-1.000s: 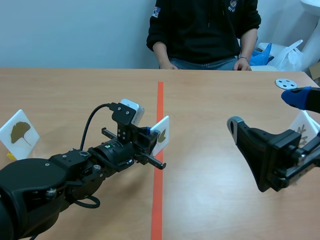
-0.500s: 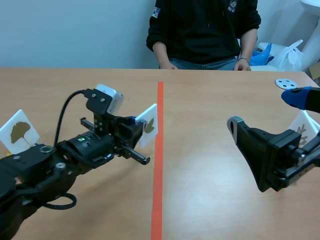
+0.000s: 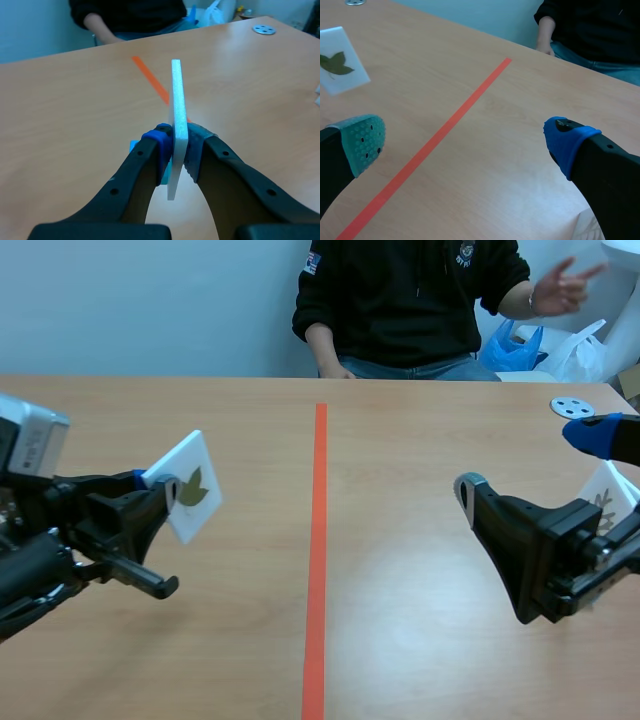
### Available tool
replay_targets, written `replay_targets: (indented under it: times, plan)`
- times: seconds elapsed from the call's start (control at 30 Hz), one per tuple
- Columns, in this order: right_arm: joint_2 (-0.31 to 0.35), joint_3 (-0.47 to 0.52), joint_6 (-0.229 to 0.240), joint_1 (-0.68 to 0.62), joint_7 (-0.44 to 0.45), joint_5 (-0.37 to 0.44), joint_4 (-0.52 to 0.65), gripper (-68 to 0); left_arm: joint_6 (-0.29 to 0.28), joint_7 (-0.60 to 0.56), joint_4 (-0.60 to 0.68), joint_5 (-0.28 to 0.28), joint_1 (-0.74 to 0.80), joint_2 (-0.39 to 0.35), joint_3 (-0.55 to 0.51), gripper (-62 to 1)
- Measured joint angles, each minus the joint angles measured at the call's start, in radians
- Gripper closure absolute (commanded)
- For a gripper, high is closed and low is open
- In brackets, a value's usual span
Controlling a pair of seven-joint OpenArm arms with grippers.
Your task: Sort the leaf by its shape. The table is split by an orange tape line. A compound leaf with several leaflets goes to the left side, a simple leaf with one blade goes to the right side. Return to the home posture when a red brick is placed on the table.
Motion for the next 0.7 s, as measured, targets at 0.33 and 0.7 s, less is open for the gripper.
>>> replay_targets:
  times: [0.33, 0.7]
  plan:
    - [0.000, 0.000, 0.000, 0.000, 0.000, 0.000, 0.000, -67.1, 0.008, 0.000, -0.048, 0.000, 0.105, 0.008, -0.192, -4.6]
    - [0.000, 0.000, 0.000, 0.000, 0.000, 0.000, 0.000, -67.1, 0.008, -0.169, -0.315, 0.000, 0.092, 0.052, -0.213, -4.6]
